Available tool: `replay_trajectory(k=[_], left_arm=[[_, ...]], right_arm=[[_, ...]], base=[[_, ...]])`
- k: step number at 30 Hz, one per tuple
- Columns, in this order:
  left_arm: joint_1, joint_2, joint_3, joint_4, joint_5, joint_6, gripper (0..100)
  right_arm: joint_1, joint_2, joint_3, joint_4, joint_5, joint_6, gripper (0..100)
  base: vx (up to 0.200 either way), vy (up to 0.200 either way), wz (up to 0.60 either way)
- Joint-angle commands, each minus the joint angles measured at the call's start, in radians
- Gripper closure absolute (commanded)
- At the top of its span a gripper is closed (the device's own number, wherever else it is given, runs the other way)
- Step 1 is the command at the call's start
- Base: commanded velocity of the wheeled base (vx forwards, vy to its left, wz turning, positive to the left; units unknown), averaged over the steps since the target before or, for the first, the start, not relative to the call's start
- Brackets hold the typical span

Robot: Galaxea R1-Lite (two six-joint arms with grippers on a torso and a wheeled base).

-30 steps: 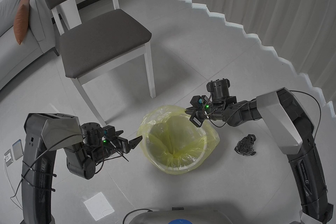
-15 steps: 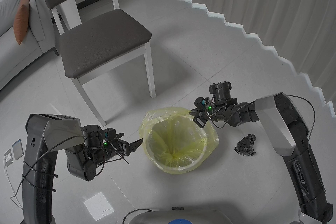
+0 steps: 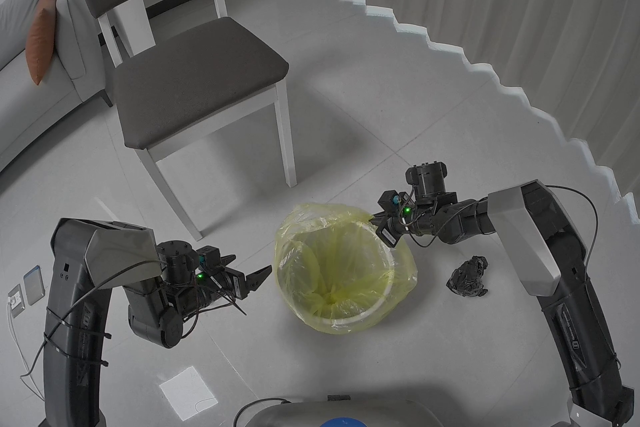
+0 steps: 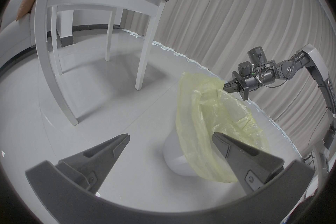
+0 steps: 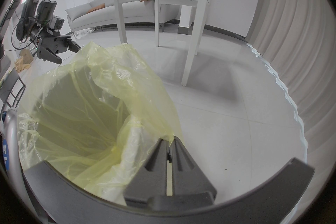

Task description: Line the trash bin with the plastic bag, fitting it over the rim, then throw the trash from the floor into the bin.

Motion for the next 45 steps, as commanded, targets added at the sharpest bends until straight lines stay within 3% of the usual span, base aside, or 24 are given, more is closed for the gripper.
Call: replay_trajectory(k=[1,14,19,26,45], left_arm=[[0.000,0.002,0.000,0.000,0.000,0.000,0],[-0.003,0.011,0.000,-0.002,0.000,0.000,0],[-0.003,0.013,0.003,-0.020,0.000,0.000,0],[0.000,0.007,0.017,-0.023,0.000,0.000,0],[-0.003,0.010,0.031,-0.037,0.001,0.000,0]], right_arm=[[-0.003,-0.011,0.000,-0.003,0.001,-0.001,100],[-0.079,-0.077,0.135,-0.012,-0.001,0.033,100],[-0.084,-0.074,0.146,-0.014,-0.001,0.034,100],[-0.073,-0.117,0.321,-0.115,-0.001,0.036,100],[-0.078,0.021,0.153,-0.095,0.002,0.047,100]], base=[[0.000,0.000,0.00],[0.000,0.000,0.00],[0.000,0.000,0.00],[0.000,0.000,0.00],[0.000,0.000,0.00]])
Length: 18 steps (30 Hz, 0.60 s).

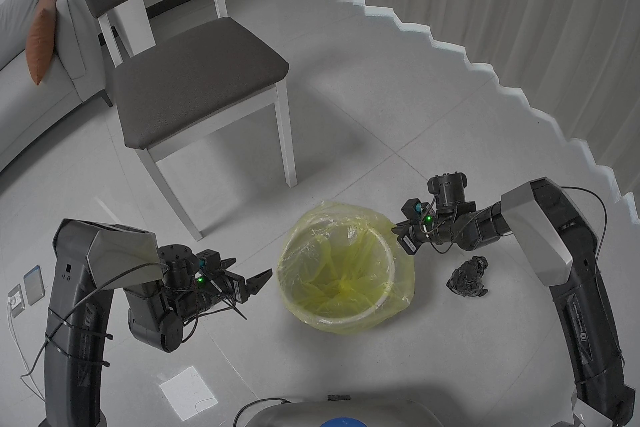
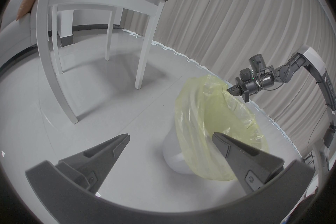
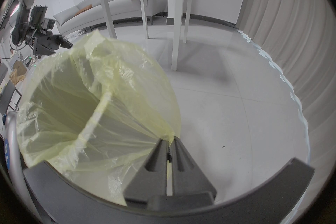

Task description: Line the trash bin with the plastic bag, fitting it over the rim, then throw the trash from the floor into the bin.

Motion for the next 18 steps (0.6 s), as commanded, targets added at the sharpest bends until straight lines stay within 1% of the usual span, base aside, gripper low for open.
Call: replay_trajectory(k=[1,13,17,18], left_arm=[[0.001,0.001,0.001,0.000,0.000,-0.001,0],[0.001,0.004,0.001,-0.013,0.001,-0.001,0],[0.004,0.004,0.001,-0.016,0.000,-0.001,0],[0.004,0.006,-0.001,-0.017,0.000,-0.001,0]], right_arm=[[0.003,0.035,-0.012,-0.001,0.001,-0.001,100],[0.010,0.043,-0.012,-0.001,0.000,-0.001,100],[0.009,0.017,-0.003,-0.001,0.000,-0.002,100],[0.006,0.000,0.006,-0.001,0.000,-0.002,0]], base=[[0.000,0.000,0.00],[0.000,0.000,0.00],[0.000,0.000,0.00],[0.000,0.000,0.00]])
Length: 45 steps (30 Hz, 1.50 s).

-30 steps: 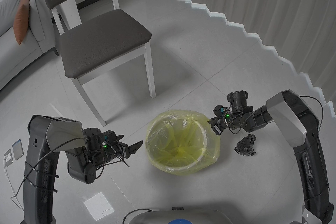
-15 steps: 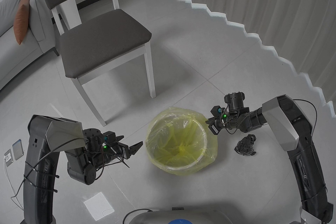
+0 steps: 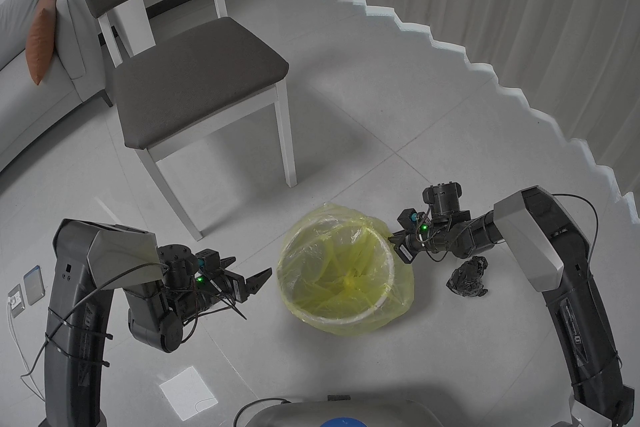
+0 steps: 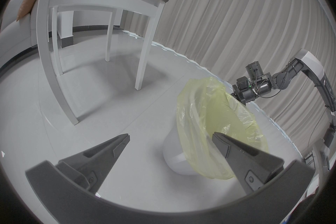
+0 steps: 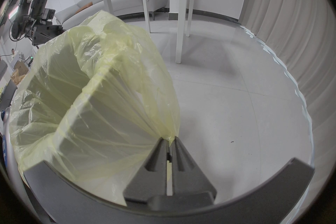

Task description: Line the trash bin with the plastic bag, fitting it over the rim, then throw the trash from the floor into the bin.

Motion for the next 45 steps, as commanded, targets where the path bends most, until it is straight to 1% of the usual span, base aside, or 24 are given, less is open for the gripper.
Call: replay_trajectory(k=[1,5,9,14,21,27,31,34,39,40,42,45], left_arm=[[0.003,0.004,-0.001,0.000,0.000,0.000,0],[0.003,0.004,-0.001,-0.001,0.000,0.000,0],[0.006,0.004,-0.001,-0.004,0.000,-0.002,0],[0.003,0.005,-0.017,-0.006,0.001,-0.002,0],[-0.001,0.004,-0.077,0.000,0.006,-0.020,0],[0.000,0.002,-0.051,-0.021,0.006,-0.026,0],[0.003,0.002,-0.023,-0.046,0.005,-0.026,0],[0.003,0.001,-0.014,-0.049,0.005,-0.026,0],[0.005,0.001,-0.003,-0.063,0.001,-0.026,0],[0.003,0.007,-0.001,-0.070,0.001,-0.026,0],[0.005,0.011,-0.001,-0.073,0.001,-0.026,0],[0.006,0.017,-0.003,-0.075,0.001,-0.026,0]], right_arm=[[-0.006,-0.043,0.024,-0.002,0.000,0.000,0],[-0.013,-0.085,0.051,-0.008,0.000,0.000,0],[-0.035,-0.166,0.097,-0.010,0.000,0.000,0],[-0.047,-0.207,0.106,-0.011,0.000,-0.001,0],[-0.052,-0.266,0.120,-0.037,0.002,0.000,0],[-0.032,-0.257,0.112,-0.045,0.002,-0.001,0],[0.011,-0.250,0.106,-0.074,0.002,-0.003,0],[0.019,-0.237,0.092,-0.071,0.002,-0.001,0],[-0.009,-0.203,0.092,-0.067,0.002,0.000,0],[-0.033,-0.186,0.092,-0.067,0.002,0.002,0],[-0.058,-0.171,0.090,-0.067,0.002,0.013,0],[-0.072,-0.168,0.090,-0.065,0.002,0.022,0]], base=[[0.000,0.000,0.00],[0.000,0.000,0.00],[0.000,0.000,0.00],[0.000,0.000,0.00],[0.000,0.000,0.00],[0.000,0.000,0.00],[0.000,0.000,0.00],[0.000,0.000,0.00],[0.000,0.000,0.00],[0.000,0.000,0.00],[0.000,0.000,0.00],[0.000,0.000,0.00]])
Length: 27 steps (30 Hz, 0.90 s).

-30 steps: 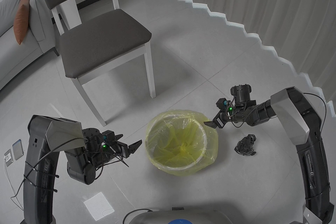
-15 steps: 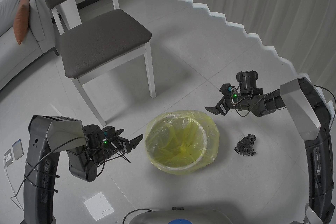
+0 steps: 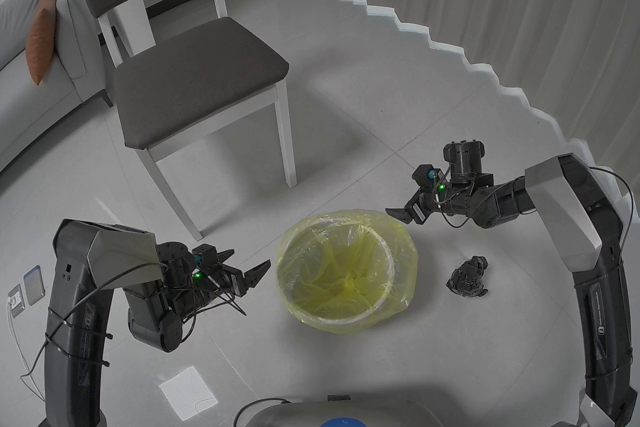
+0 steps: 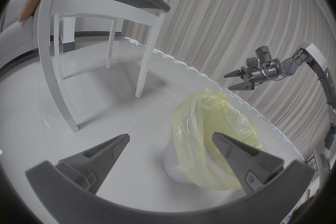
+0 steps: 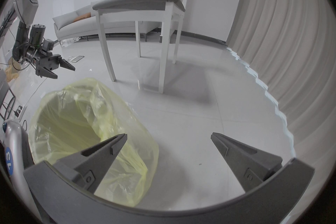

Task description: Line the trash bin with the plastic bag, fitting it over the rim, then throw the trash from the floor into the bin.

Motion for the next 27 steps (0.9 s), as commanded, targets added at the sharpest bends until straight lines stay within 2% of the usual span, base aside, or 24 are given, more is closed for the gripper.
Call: replay_trajectory(k=[1,10,18,27], left_arm=[[0.002,0.012,0.000,-0.009,0.000,-0.001,0],[0.003,0.014,0.014,-0.013,0.000,-0.001,0],[0.003,0.020,0.015,-0.013,0.000,0.001,0],[0.003,0.020,0.017,-0.013,0.000,0.001,0]], right_arm=[[-0.029,0.029,-0.001,0.001,0.000,0.006,0],[-0.032,0.143,-0.016,0.013,0.000,0.006,0],[0.003,0.273,-0.113,0.056,0.000,0.016,0],[0.031,0.328,-0.213,0.088,0.000,0.045,0]], base=[[0.000,0.000,0.00],[0.000,0.000,0.00],[0.000,0.000,0.00],[0.000,0.000,0.00]])
